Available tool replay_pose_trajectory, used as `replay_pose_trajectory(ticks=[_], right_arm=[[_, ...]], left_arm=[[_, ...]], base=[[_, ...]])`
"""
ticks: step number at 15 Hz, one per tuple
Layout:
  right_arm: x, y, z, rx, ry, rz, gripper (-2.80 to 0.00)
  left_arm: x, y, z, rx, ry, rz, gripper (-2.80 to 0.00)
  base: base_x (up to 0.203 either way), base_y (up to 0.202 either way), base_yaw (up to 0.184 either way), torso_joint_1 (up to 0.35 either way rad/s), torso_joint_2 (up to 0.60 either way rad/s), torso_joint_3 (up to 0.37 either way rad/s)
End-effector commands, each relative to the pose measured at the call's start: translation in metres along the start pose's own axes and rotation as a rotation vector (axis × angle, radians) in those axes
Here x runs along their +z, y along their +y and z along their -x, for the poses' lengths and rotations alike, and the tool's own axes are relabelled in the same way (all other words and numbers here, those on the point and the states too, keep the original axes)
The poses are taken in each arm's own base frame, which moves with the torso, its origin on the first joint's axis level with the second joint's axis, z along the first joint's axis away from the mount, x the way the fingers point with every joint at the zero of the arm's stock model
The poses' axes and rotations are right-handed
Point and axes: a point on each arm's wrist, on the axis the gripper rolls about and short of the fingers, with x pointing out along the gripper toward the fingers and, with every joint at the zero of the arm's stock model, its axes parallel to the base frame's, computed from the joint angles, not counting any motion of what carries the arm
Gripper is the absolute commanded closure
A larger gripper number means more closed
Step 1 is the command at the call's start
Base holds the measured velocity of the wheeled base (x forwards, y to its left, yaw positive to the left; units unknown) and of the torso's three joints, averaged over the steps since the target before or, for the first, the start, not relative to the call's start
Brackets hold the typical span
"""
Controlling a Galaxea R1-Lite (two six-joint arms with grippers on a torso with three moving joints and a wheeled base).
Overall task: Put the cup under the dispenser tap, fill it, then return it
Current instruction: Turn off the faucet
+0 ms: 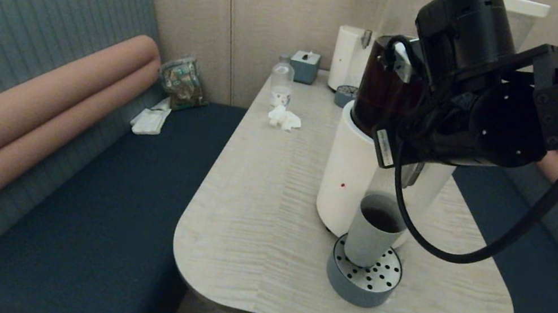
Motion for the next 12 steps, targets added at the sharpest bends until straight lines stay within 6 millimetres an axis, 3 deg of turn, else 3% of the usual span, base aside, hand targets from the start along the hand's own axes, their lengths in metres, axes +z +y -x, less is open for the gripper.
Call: replay_pose_trajectory(ticks=[1, 8, 12], right_arm=[[0.001, 0.001, 0.000, 0.004, -0.008, -0.004, 0.00], [0.011, 0.010, 0.013, 0.071, -0.100, -0.049, 0.00], [0.015, 0.005, 0.039, 0.106, -0.145, -0.068, 0.00]], left_arm=[[0.000, 0.000, 0.000, 0.000, -0.001, 0.000, 0.00], [0.000, 0.000, 0.000, 0.000, -0.001, 0.000, 0.00], [0.000, 0.000, 0.000, 0.000, 0.001, 0.000, 0.00]], base=[[0.000, 0.000, 0.000, 0.000, 0.00, 0.000], [0.000, 0.000, 0.000, 0.000, 0.00, 0.000], [0.000, 0.000, 0.000, 0.000, 0.00, 0.000]])
